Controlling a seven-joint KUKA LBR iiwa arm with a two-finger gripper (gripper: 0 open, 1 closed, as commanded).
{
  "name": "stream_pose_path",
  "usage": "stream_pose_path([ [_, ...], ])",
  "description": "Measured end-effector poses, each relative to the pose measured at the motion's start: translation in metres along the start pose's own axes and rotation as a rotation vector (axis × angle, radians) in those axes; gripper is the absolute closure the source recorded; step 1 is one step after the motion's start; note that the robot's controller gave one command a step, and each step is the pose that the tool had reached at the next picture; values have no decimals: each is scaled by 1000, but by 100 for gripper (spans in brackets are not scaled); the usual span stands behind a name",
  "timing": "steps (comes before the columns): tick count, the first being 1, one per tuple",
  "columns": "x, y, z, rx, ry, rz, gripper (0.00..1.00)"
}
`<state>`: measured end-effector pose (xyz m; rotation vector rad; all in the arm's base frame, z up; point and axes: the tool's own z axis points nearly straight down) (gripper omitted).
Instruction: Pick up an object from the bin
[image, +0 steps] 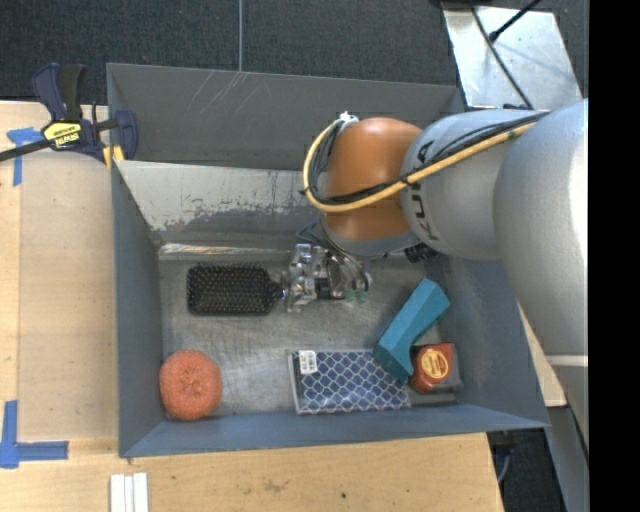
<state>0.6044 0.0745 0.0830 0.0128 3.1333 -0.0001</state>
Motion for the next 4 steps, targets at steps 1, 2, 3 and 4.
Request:
stream_pose_path([
  [1, 1, 0, -16, 0, 8, 0, 100],
  [2, 0, 0, -29, 0, 6, 0, 100],
  [3, 0, 0, -39, 0, 4, 0, 100],
  [4, 0, 0, -47, 0, 4, 0, 100],
])
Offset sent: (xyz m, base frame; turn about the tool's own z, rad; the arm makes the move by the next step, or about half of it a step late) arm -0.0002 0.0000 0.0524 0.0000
